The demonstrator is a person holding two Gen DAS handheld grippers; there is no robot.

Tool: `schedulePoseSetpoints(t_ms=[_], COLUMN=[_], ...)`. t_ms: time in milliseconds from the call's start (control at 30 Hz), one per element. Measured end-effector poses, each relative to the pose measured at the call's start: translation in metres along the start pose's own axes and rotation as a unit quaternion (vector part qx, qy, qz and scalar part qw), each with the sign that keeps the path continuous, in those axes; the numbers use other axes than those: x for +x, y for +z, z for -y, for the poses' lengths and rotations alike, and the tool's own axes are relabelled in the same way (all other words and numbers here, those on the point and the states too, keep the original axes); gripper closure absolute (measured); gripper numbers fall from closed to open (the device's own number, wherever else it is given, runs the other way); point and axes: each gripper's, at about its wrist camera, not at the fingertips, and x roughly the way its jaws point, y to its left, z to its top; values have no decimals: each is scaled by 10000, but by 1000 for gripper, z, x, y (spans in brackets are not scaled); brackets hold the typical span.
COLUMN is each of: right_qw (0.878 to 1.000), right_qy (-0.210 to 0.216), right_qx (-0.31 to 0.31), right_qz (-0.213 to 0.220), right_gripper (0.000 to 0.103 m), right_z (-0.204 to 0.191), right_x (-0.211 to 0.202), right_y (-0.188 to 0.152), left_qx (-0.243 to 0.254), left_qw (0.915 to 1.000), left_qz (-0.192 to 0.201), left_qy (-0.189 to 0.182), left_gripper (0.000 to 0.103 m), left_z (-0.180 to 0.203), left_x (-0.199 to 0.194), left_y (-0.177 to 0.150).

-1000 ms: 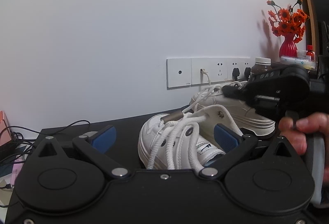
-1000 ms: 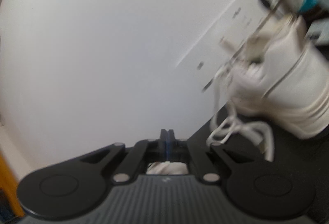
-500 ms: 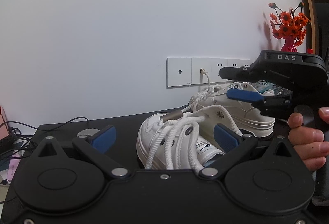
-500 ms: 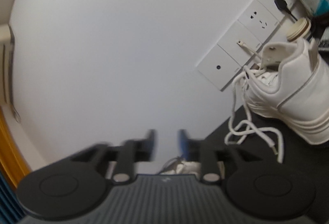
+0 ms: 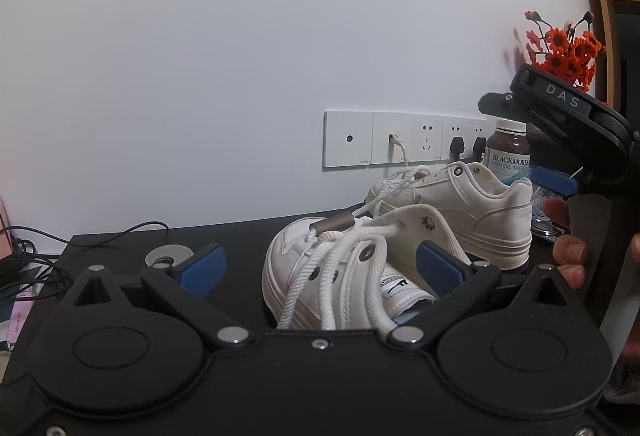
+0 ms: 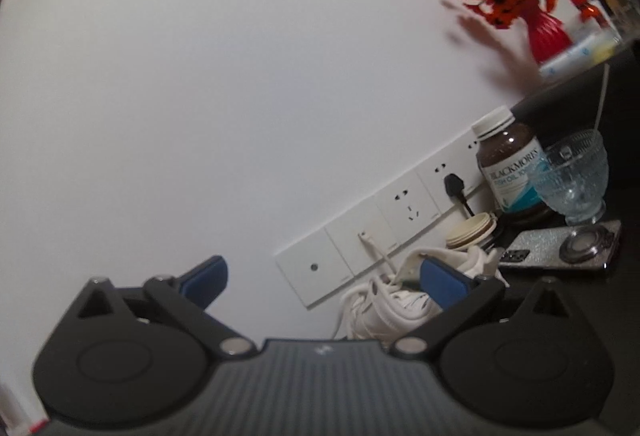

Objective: Lace up shoes with both hands

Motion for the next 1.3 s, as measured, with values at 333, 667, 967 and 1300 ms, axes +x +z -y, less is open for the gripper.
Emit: schedulePoseSetpoints(t_ms=[333, 667, 967, 1300], right_qw=[9942, 9913, 9813, 9751], right_qy=[184, 462, 532, 171], right_qx=[588, -518, -838, -1207], right_qz=[-881, -1115, -1651, -1854], right_gripper=[1, 1, 1, 1], right_z=[6, -14, -22, -25], right_x=[19, 9, 15, 21], right_y=[-5, -25, -36, -43], left_qx=[-97, -135, -173, -237], left_qw=[9999, 9999, 9998, 9996], left_qz=[-21, -24, -47, -65], left_qy=[-52, -54, -47, -125], left_gripper=[0, 0, 0, 0], left_z=[-2, -2, -3, -7], left_x=[1, 1, 1, 4], left_y=[-1, -1, 0, 0])
